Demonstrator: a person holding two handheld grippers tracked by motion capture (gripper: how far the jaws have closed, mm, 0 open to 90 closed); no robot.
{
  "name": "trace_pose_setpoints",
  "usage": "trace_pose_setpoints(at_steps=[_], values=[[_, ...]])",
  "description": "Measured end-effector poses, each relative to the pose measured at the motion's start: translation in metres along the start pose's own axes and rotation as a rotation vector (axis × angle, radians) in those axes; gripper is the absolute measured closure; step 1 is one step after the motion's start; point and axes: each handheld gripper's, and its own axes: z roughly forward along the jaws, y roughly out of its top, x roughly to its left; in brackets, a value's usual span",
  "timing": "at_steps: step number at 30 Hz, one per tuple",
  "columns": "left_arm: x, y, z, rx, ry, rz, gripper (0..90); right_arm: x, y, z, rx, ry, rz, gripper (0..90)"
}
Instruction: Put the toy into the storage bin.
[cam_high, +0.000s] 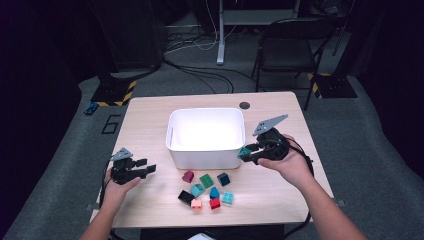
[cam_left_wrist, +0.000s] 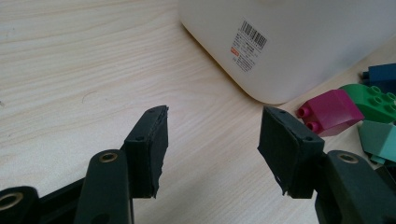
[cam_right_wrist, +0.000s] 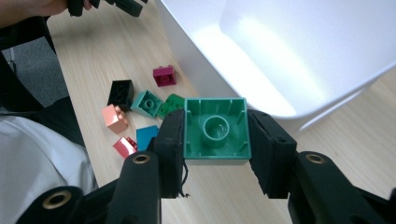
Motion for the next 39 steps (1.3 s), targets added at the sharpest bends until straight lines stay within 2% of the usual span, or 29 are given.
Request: trace_pose_setpoints(at_steps=[1,6,18,20,29,33,39], values=[[0.000,0.000,0.000,0.000,0.000,0.000,42.1,0.000,0.005,0.000,-0.001,0.000,-0.018,58.5],[0.000,0.000,0.001,0.004,-0.002,0.002,42.1,-0.002,0.023,0.002,0.004,0.003,-0.044,58.5],[0.000,0.000,0.000,0.015,-0.007,0.006,42.1,-0.010,0.061,0.013,0.014,0.015,-0.061,58.4],[0.000,0.000,0.001,0.002,-0.002,0.005,42.1,-0.011,0.067,0.019,0.020,0.018,-0.076,58.5],[0.000,0.000,0.002,0.005,-0.006,0.007,42.1,-0.009,0.091,0.046,0.035,0.047,-0.124,58.5],[0.000,0.000,0.002,0.008,-0.007,0.008,42.1,-0.009,0.099,0.058,0.041,0.055,-0.116,58.5],[0.001,0.000,0.002,0.007,-0.008,0.007,42.1,-0.011,0.110,0.078,0.050,0.055,-0.132,58.5]])
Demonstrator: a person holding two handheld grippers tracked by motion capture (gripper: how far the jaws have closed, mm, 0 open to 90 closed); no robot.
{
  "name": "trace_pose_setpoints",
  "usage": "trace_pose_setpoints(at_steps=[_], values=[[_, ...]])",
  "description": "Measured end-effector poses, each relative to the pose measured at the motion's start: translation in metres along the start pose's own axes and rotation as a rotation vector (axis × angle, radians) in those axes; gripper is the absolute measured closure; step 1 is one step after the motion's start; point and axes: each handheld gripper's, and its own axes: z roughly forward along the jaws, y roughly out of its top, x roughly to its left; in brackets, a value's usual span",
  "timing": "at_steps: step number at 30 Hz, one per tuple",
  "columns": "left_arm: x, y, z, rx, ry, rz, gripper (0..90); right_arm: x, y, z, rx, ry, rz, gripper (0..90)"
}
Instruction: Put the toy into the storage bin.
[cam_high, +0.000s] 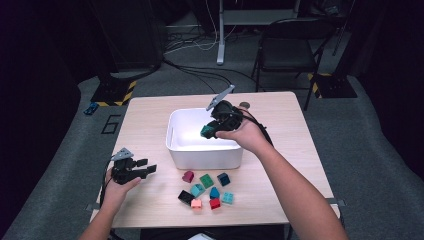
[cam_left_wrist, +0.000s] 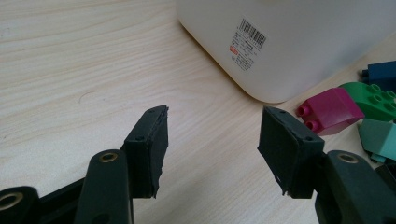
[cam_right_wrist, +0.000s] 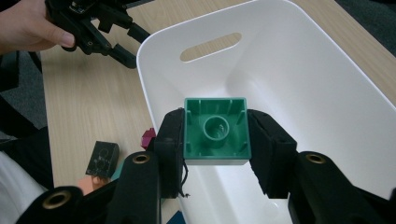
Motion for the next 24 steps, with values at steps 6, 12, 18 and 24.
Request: trace_pose_setpoints(at_steps=[6,12,18,24], values=[[0.000,0.000,0.001,-0.004,-0.002,-0.004,42.1,-0.006,0.005,0.022,0.028,0.001,-0.001,58.4],[0.001,0.000,0.000,0.005,-0.008,-0.002,42.1,-0.012,0.010,0.046,0.035,0.000,-0.005,58.5],[0.001,0.000,0.001,-0.003,-0.012,-0.001,42.1,-0.017,0.011,0.067,0.071,-0.003,-0.017,58.4],[0.000,0.001,0.001,0.005,-0.016,0.001,42.1,-0.024,0.013,0.083,0.072,-0.014,-0.004,58.4]])
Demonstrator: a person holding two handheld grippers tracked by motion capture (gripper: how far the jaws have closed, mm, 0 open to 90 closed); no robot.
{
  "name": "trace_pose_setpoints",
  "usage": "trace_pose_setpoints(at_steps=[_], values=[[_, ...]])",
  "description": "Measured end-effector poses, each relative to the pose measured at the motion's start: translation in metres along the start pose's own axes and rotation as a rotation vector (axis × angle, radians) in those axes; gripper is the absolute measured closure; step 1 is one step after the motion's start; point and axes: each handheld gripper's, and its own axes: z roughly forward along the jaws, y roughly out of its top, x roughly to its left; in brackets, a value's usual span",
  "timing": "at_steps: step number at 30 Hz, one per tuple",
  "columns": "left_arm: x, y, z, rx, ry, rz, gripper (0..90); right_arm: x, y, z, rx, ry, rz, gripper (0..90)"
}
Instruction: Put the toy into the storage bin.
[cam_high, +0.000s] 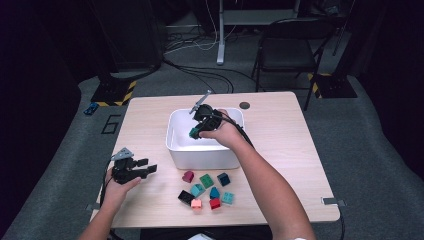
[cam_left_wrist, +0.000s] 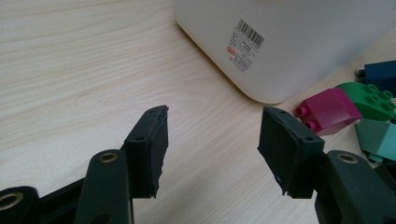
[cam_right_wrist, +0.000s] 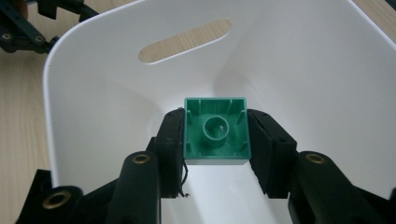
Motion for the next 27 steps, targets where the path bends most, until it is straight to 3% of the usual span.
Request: trace_pose_setpoints(at_steps=[6,15,21,27], values=[[0.000,0.000,0.000,0.001,-0.002,0.001,42.1,-0.004,0.002,0.013,0.007,-0.002,0.011,58.4],[0.001,0.000,0.000,-0.001,-0.005,-0.002,42.1,-0.003,0.004,0.029,0.062,-0.008,0.018,58.1],[0.001,0.000,0.000,0.000,-0.002,-0.004,42.1,-0.003,0.006,0.024,0.044,-0.028,0.026,53.7],[0.001,0.000,0.000,0.008,-0.006,0.000,42.0,-0.001,0.004,0.008,0.040,-0.033,0.014,53.7]])
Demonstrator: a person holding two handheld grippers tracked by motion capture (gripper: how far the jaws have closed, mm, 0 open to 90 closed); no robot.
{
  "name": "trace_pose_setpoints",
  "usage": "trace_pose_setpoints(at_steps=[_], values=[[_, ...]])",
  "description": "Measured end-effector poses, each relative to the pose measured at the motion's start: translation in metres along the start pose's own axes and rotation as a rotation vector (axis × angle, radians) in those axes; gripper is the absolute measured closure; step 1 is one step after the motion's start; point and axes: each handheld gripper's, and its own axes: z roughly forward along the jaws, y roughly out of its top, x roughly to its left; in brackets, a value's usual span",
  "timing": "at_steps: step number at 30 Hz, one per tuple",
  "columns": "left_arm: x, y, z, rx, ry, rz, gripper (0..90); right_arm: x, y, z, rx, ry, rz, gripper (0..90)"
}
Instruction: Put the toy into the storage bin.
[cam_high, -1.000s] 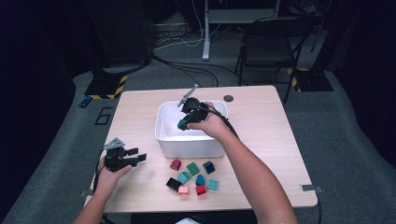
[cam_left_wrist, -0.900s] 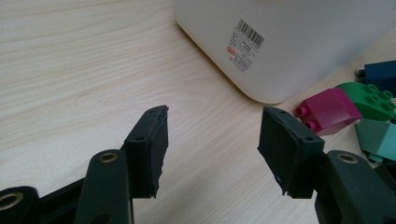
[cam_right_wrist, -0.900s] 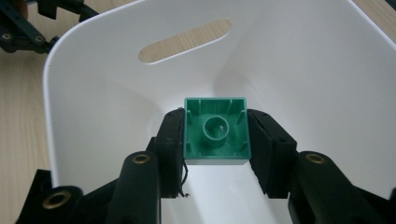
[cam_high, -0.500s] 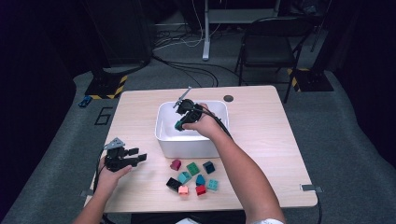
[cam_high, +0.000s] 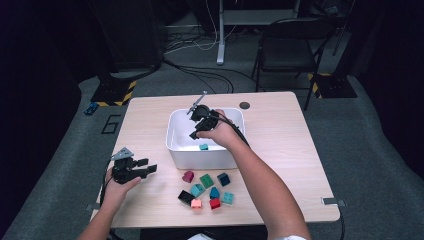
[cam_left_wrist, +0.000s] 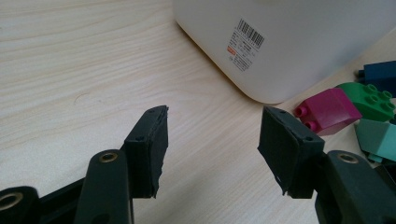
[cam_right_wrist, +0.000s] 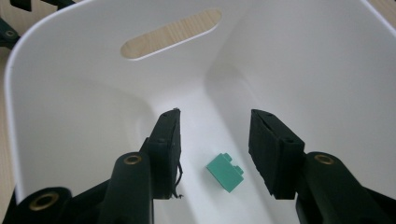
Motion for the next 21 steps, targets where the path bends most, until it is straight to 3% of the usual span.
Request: trace_pose_setpoints(at_steps=[13,21], values=[[-0.001,-0.001,0.001,-0.009,0.015,-0.005,42.0,0.017,-0.011,-0.051,-0.050,0.005,-0.041,53.4],[-0.001,-0.001,0.001,-0.011,0.015,-0.008,42.1,0.030,-0.023,-0.081,-0.084,0.003,-0.042,53.0]])
